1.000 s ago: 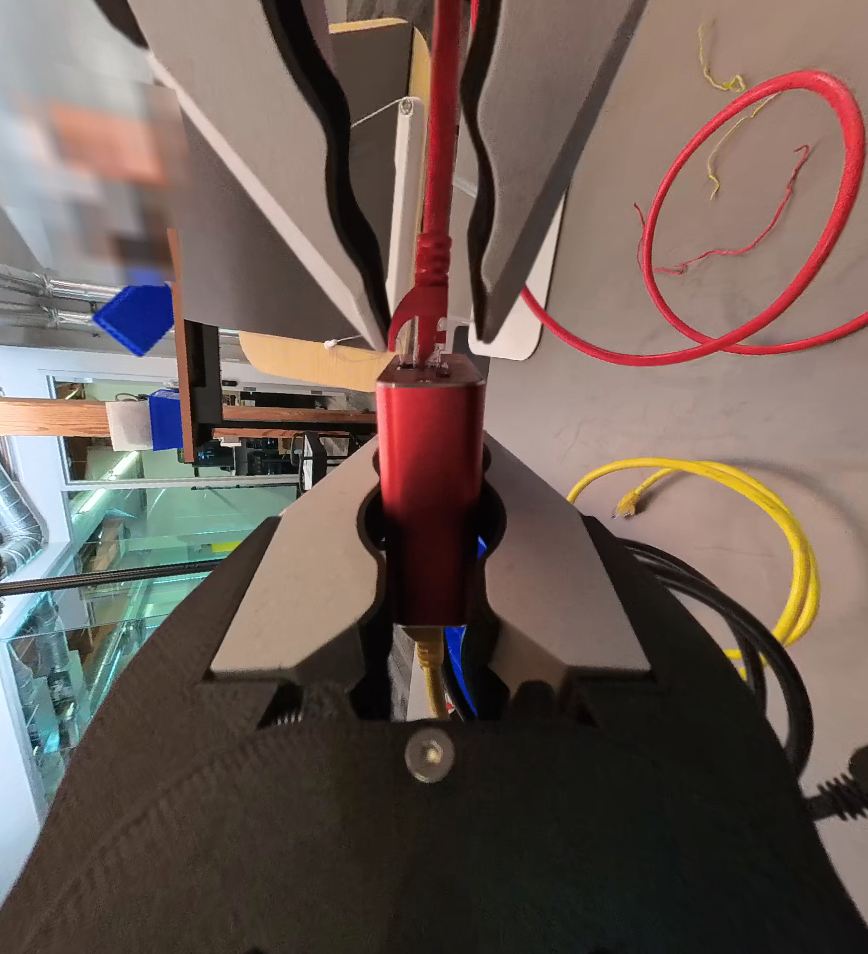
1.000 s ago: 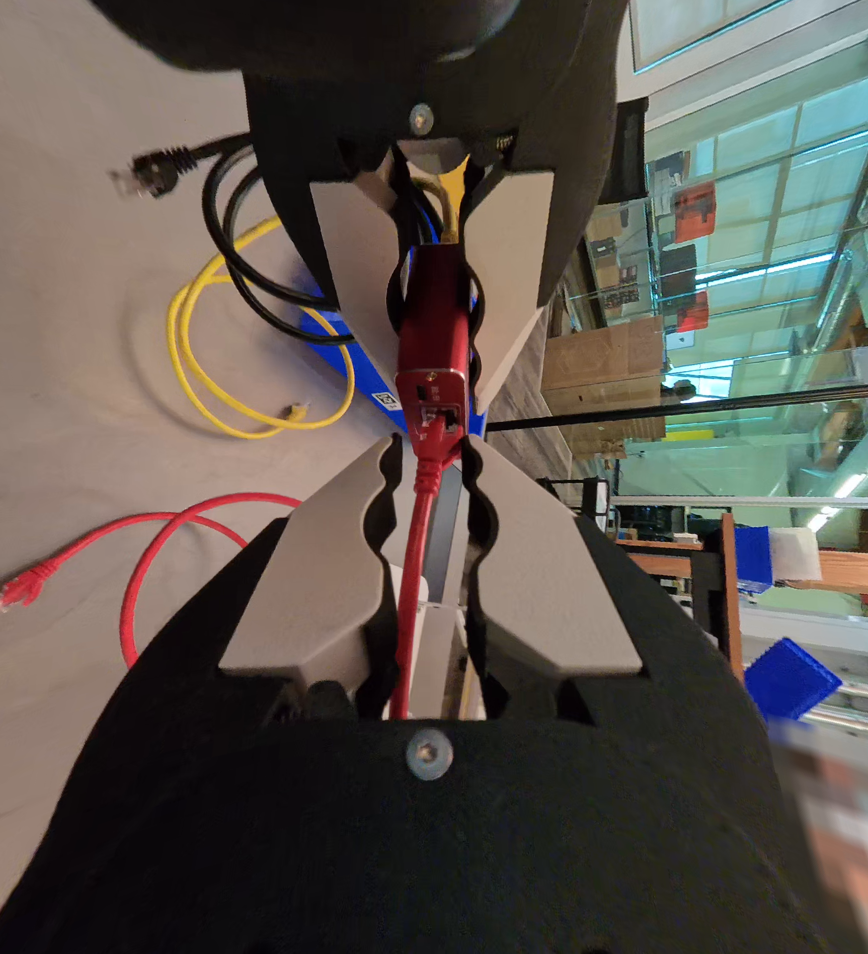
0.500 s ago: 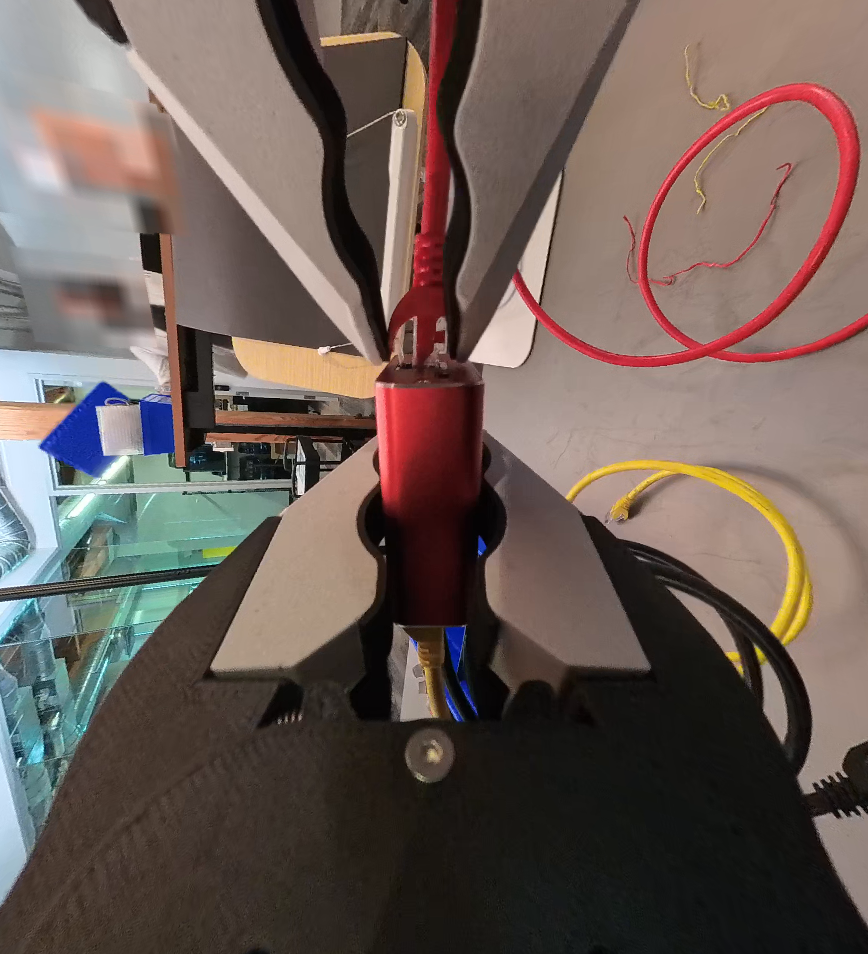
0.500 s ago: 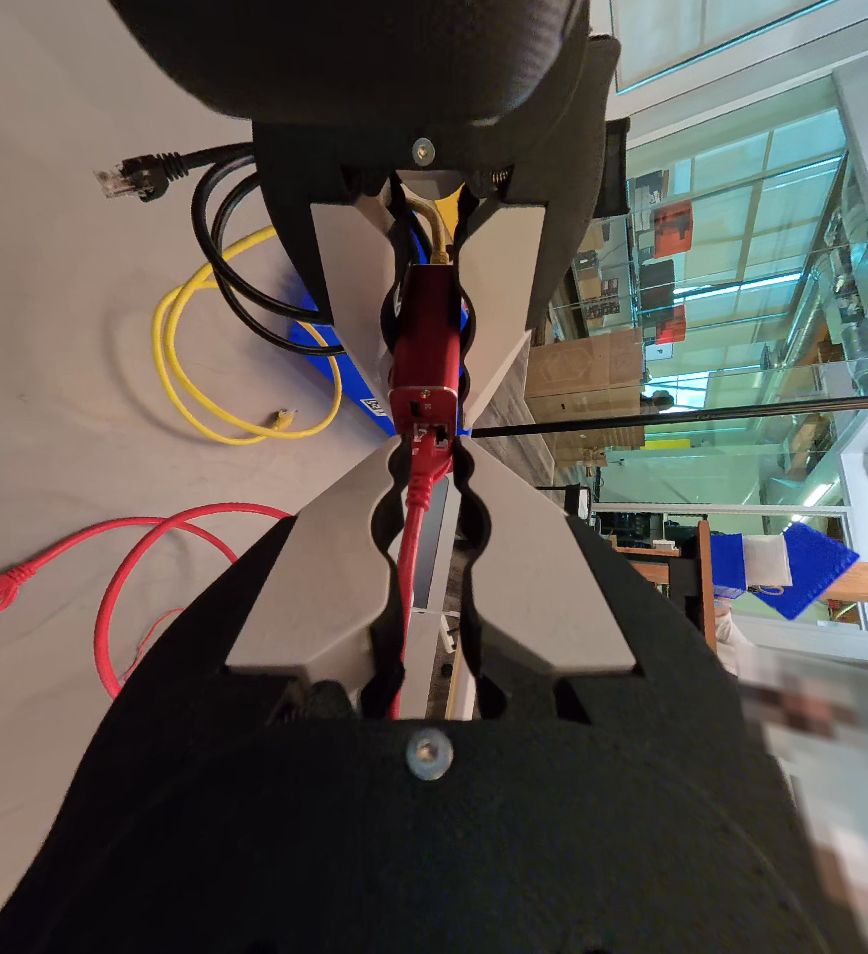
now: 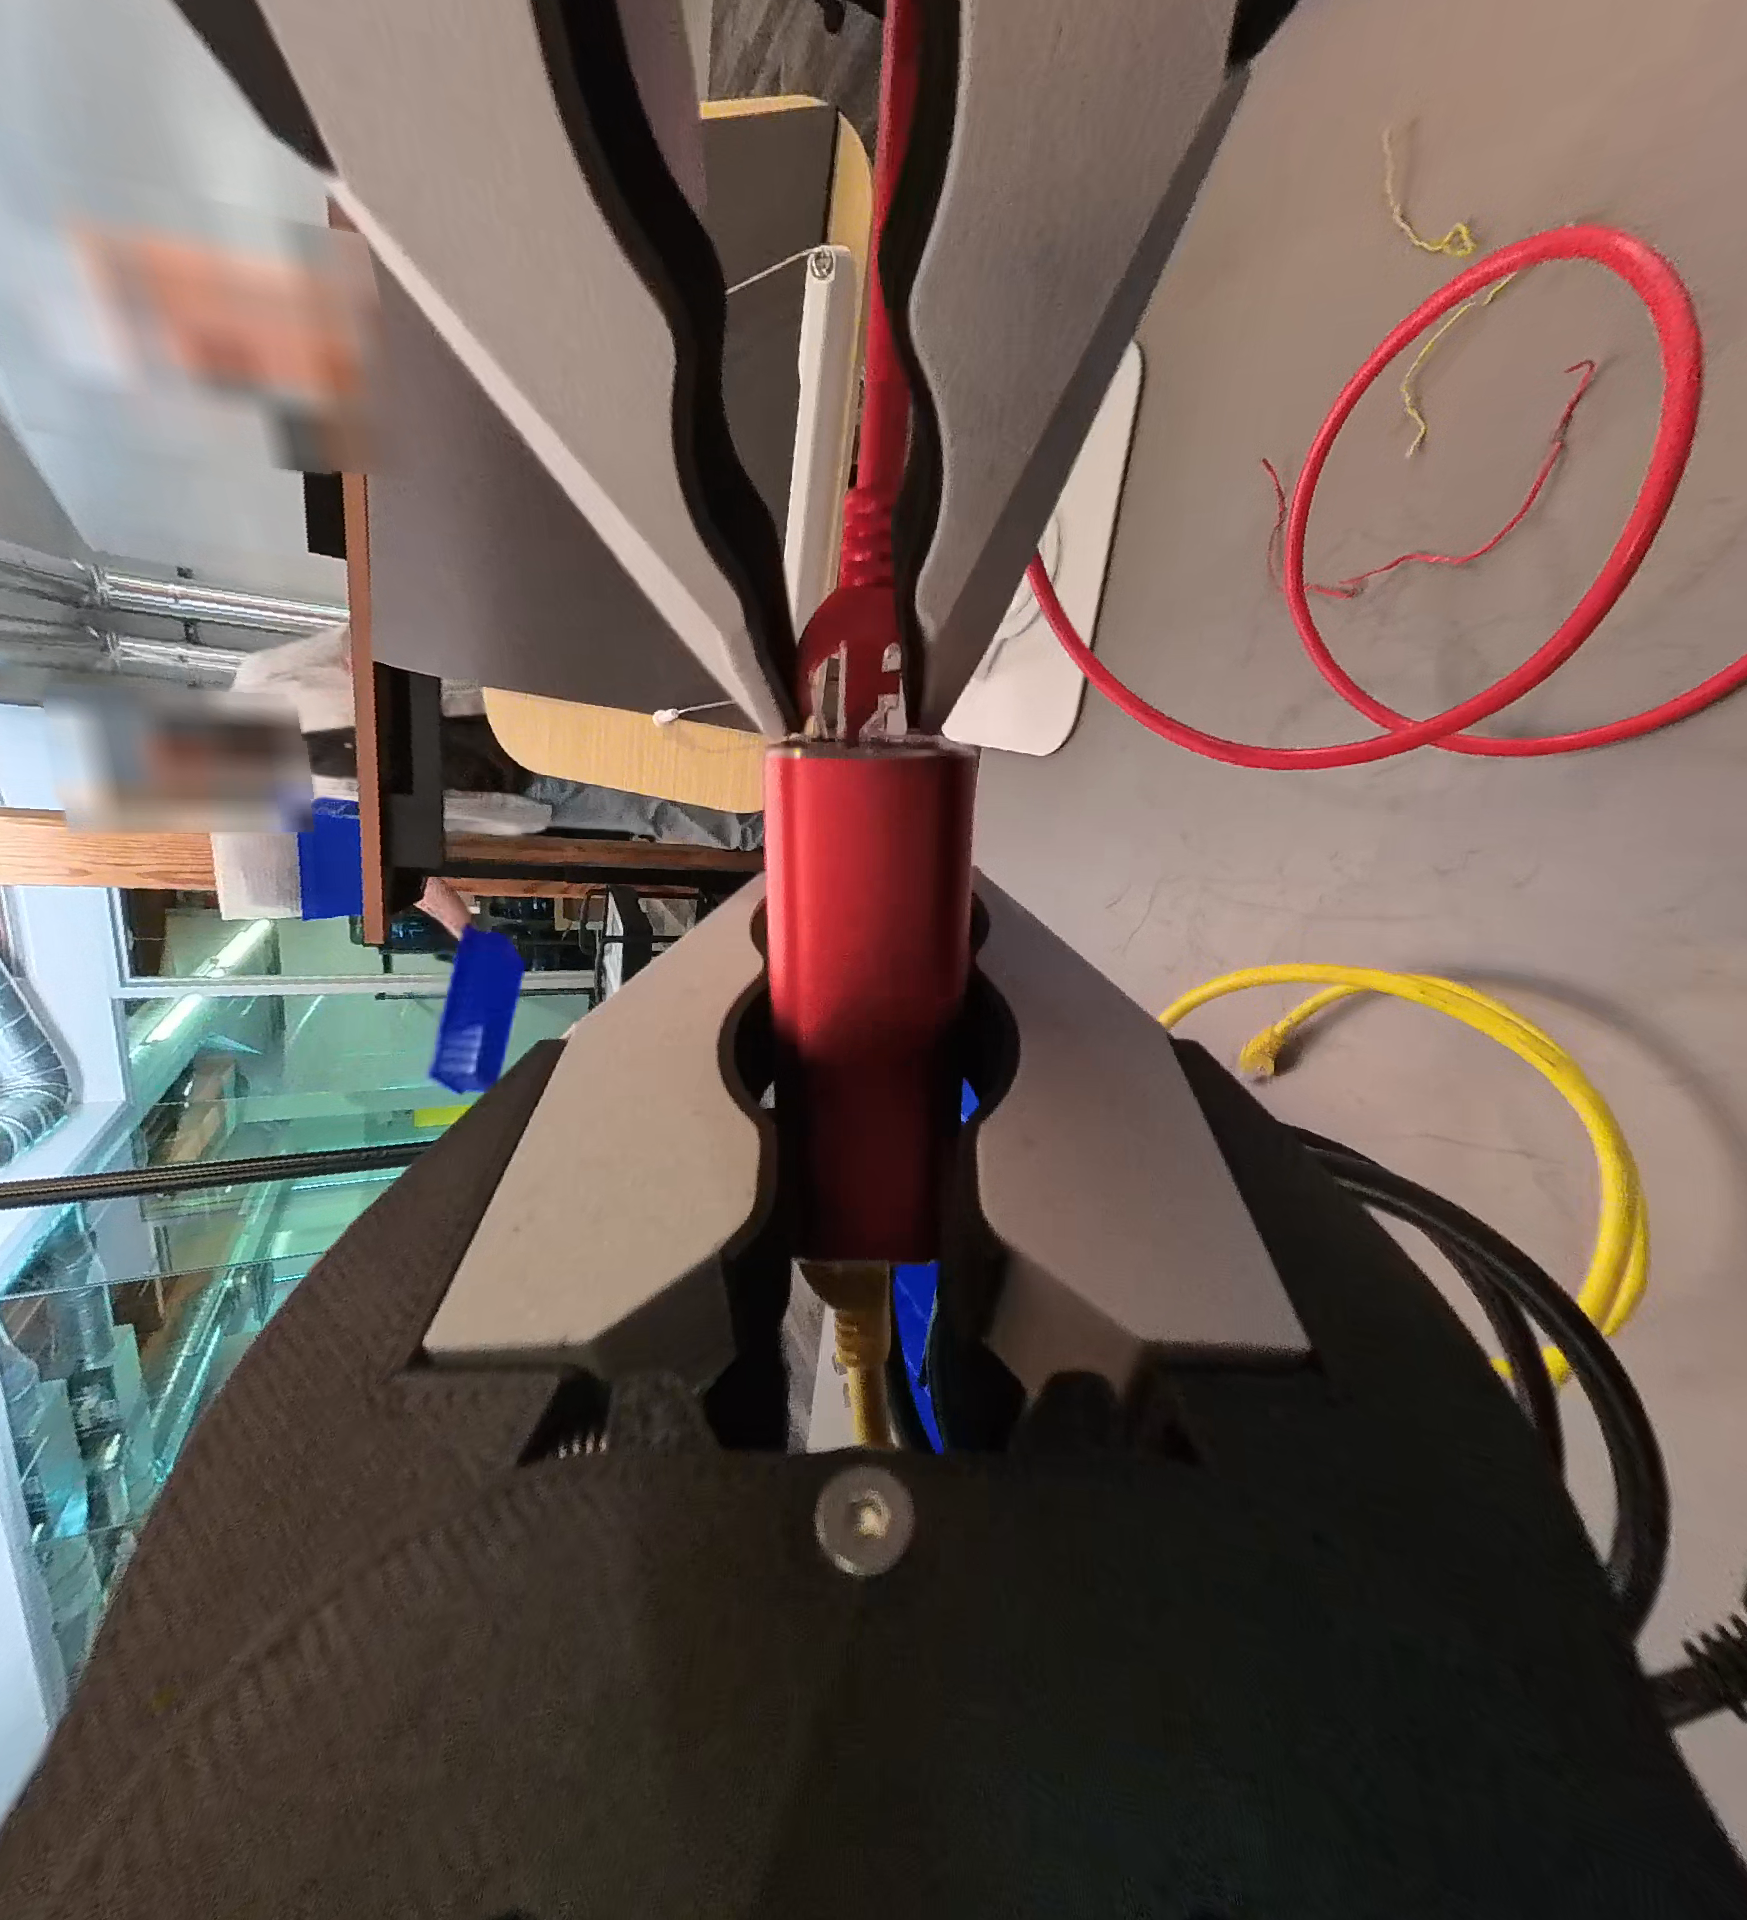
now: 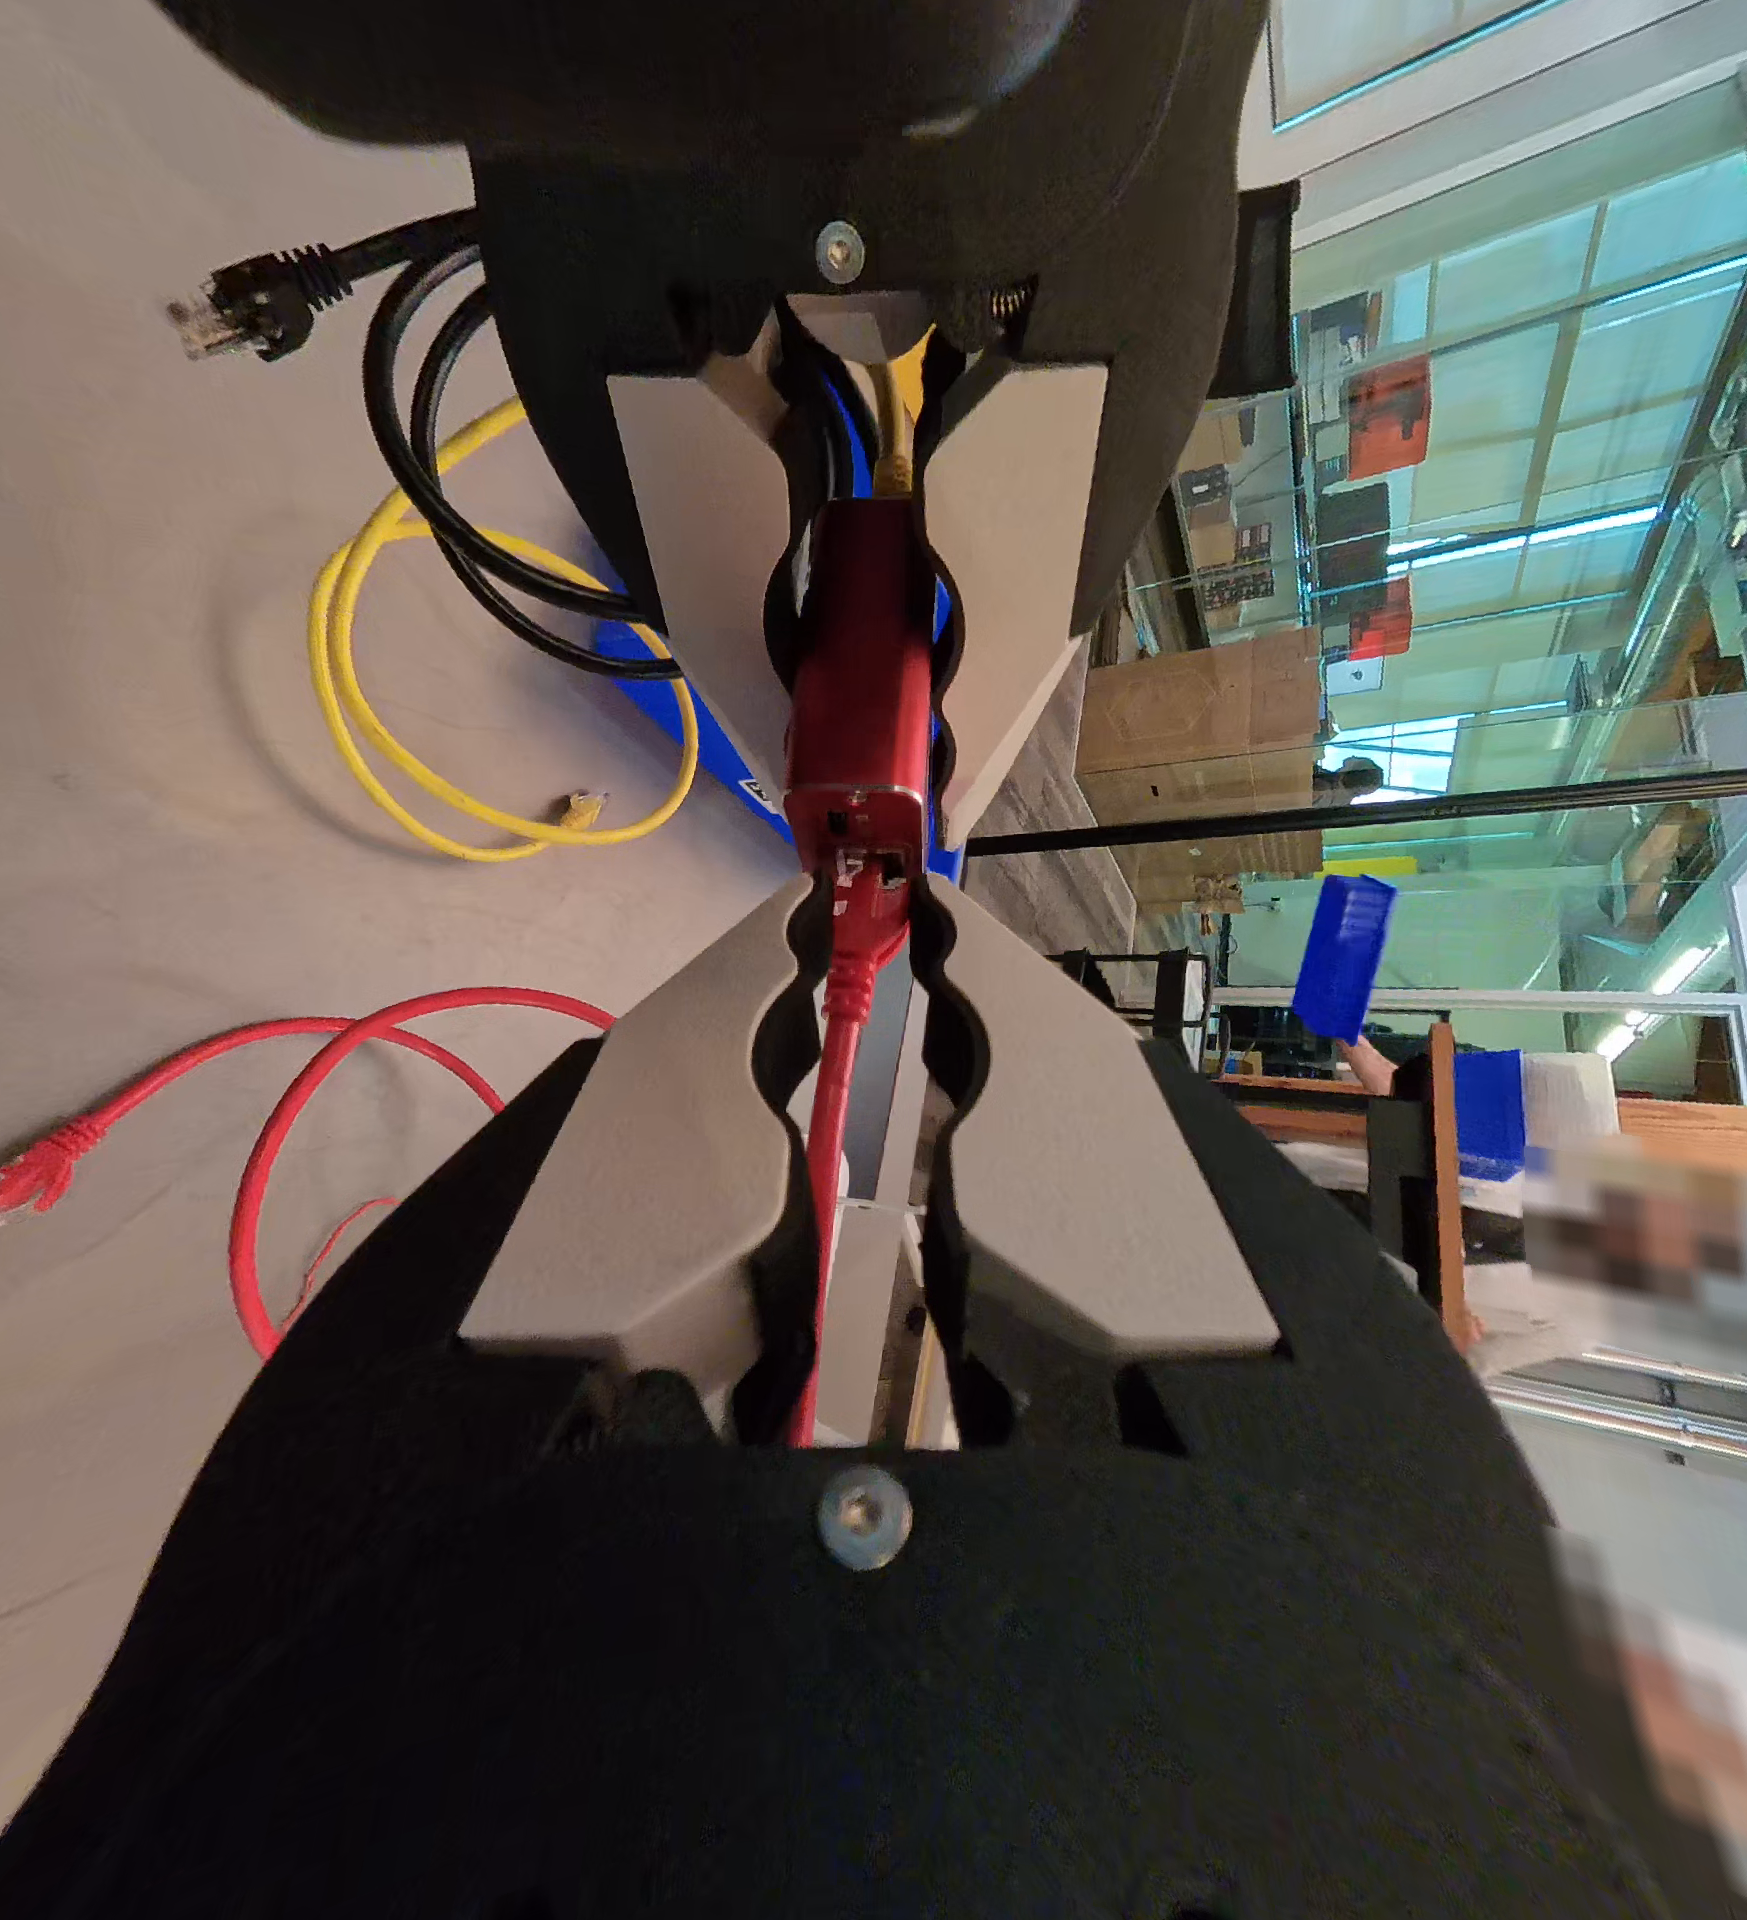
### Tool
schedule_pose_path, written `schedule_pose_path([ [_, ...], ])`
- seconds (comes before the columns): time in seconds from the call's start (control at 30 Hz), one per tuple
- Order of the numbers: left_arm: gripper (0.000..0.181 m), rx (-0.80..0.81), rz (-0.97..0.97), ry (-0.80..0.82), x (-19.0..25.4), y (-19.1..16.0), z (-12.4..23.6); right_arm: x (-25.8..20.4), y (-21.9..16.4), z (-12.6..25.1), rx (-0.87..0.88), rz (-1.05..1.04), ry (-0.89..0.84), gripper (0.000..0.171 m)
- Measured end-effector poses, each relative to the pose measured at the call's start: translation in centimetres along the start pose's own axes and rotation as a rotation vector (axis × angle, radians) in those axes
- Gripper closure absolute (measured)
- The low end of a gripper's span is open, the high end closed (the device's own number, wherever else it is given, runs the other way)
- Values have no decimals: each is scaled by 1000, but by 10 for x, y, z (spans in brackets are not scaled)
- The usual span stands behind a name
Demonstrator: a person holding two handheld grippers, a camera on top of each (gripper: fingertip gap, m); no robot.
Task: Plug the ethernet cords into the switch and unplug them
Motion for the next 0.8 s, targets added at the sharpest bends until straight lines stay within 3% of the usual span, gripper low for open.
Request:
schedule_pose_path([
  [0.33, 156, -10, 36, -10, -4, 1, -1, 6, -2, 0, -13, -52, 5, 158],
  [0.4, 156, -6, 44, -11, -5, 1, 0, 6, -3, 1, -23, -38, 2, 150],
  [0.8, 156, -5, 29, -19, -2, 2, 0, 3, 2, 3, -36, 26, -11, 158],
])
Point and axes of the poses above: each gripper's, where its closed fingertips meet, z back along the fingers, y out of its top, x = y × z across the jaws, the point moved 8 cm from there along z, back along the fingers, and after that the axes turned 6 degrees about -x, right-handed, at the moved point
